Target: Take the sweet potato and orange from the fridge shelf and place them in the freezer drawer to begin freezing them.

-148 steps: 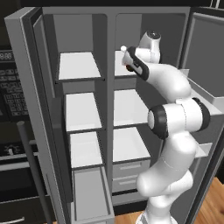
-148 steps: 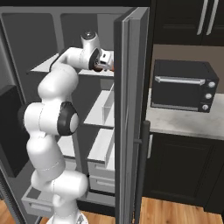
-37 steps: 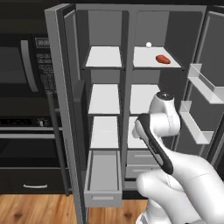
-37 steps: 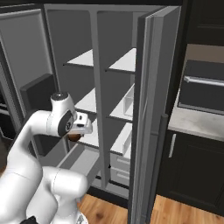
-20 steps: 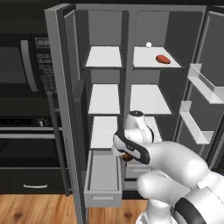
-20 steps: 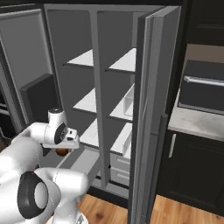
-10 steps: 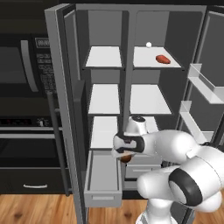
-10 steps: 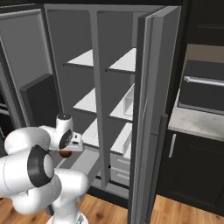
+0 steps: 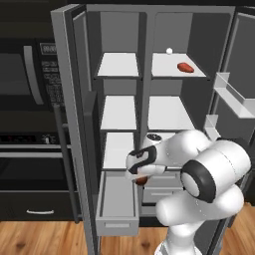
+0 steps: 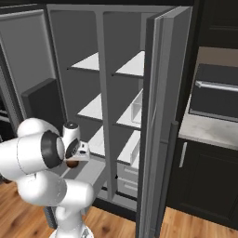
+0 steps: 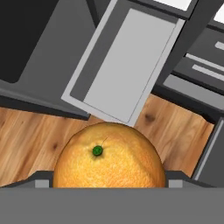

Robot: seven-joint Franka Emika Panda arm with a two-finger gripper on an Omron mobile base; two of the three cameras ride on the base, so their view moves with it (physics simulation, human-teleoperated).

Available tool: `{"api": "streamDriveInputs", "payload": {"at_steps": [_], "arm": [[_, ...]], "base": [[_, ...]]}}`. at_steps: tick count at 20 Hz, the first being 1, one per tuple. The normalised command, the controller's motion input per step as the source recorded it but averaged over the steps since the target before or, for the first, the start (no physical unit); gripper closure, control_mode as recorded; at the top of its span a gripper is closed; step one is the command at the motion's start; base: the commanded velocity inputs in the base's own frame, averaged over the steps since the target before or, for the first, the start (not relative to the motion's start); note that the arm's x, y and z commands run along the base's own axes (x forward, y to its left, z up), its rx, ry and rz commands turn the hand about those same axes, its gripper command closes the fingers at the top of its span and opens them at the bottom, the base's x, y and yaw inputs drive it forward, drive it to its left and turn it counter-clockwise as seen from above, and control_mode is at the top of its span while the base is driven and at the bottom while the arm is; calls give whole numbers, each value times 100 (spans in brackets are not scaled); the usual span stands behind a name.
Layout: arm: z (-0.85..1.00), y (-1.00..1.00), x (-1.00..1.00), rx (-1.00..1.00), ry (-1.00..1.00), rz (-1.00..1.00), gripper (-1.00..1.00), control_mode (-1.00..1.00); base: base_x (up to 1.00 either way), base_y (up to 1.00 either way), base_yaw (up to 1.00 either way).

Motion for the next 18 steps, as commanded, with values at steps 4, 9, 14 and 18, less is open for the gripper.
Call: {"api": "streamDriveInputs", "payload": {"at_steps": [4,9,14,18], "arm": [[-47,0,10,0,0,4,100,-100],[-35,7,27,-1,0,5,100,-100],[-38,9,26,-3,0,5,100,-100],[-38,15,30,-3,0,3,100,-100]], "base": [[0,0,0],[0,0,0],[0,0,0],[0,0,0]]}}
